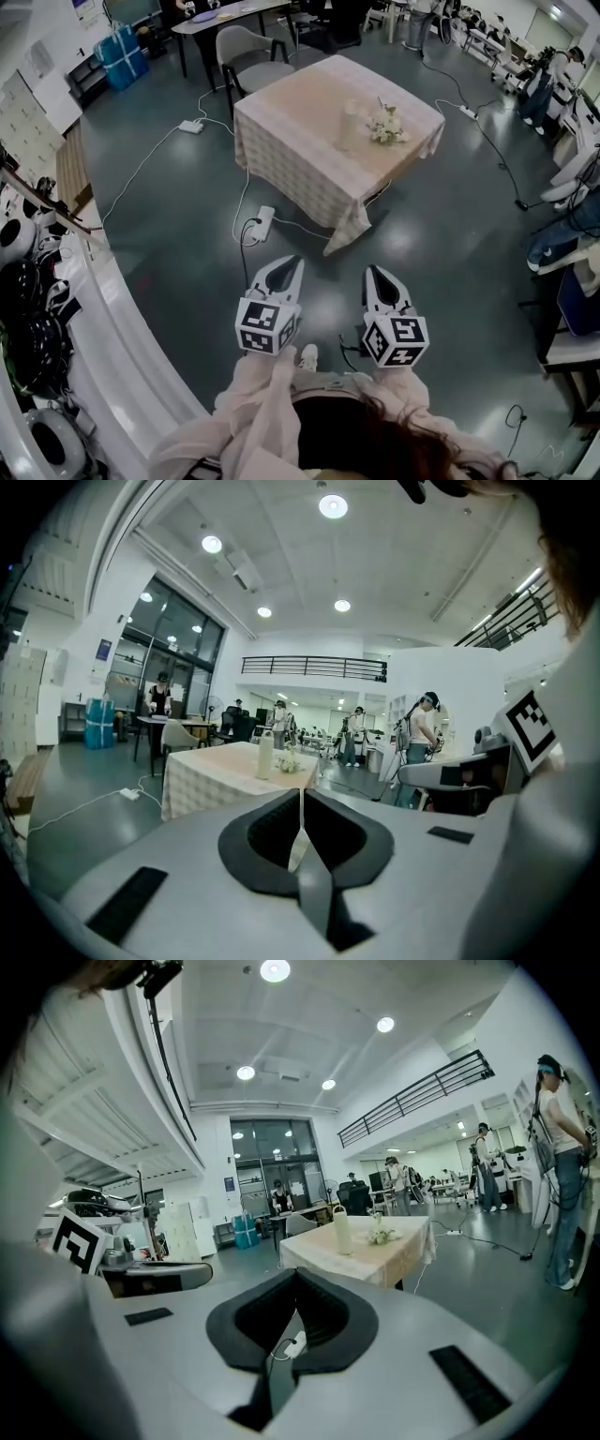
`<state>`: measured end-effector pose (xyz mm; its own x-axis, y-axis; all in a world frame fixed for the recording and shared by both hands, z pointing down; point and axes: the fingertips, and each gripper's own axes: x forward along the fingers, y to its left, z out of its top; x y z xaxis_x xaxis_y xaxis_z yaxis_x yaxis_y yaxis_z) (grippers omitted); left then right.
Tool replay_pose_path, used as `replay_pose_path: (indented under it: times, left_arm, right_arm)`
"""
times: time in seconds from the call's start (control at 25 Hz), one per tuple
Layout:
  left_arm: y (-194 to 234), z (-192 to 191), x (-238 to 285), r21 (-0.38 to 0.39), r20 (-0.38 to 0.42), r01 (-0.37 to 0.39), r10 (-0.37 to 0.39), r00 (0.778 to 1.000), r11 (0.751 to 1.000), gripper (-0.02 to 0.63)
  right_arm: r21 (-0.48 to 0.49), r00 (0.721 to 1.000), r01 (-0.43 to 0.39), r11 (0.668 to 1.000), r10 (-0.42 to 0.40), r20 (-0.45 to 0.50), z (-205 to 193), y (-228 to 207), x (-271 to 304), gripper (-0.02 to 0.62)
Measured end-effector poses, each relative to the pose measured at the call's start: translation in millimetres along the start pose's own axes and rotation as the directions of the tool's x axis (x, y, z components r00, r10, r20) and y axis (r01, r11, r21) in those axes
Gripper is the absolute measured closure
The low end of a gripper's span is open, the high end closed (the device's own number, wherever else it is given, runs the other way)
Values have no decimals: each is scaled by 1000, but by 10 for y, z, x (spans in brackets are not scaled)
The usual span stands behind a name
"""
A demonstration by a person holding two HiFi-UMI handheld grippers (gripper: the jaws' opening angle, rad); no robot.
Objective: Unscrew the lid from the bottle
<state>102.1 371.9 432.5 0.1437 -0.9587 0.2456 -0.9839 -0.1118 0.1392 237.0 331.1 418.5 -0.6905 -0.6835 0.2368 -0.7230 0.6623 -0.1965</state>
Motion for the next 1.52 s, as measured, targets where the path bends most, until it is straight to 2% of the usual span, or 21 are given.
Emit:
replay_pose_path:
  times: [0.24, 0.44, 0.92, 1.2, 1.52]
  left_arm:
    - [232, -3, 143, 2, -5, 10, -10, 1000, 1000, 571]
    - [266, -105, 108, -15, -28, 13, -14, 1000, 1000, 571]
    - [549, -193, 175, -45, -57, -39, 37, 998, 998, 571]
    - [792, -25, 534, -30, -46, -58, 57, 997, 998, 571]
    - [1032, 202, 1148, -10, -52, -70, 70, 996, 997, 571]
  right_arm:
    - [16, 1000, 9, 1000, -9, 1, -27, 27, 265, 581]
    - [32, 1000, 17, 999, -17, -14, -92, 51, 315, 581]
    - [32, 999, -16, 999, 17, -35, -85, 57, 671, 581]
    - [20, 999, -38, 999, 39, -27, 76, -83, 1125, 581]
    - [30, 998, -42, 999, 43, -37, 278, -458, 1749, 581]
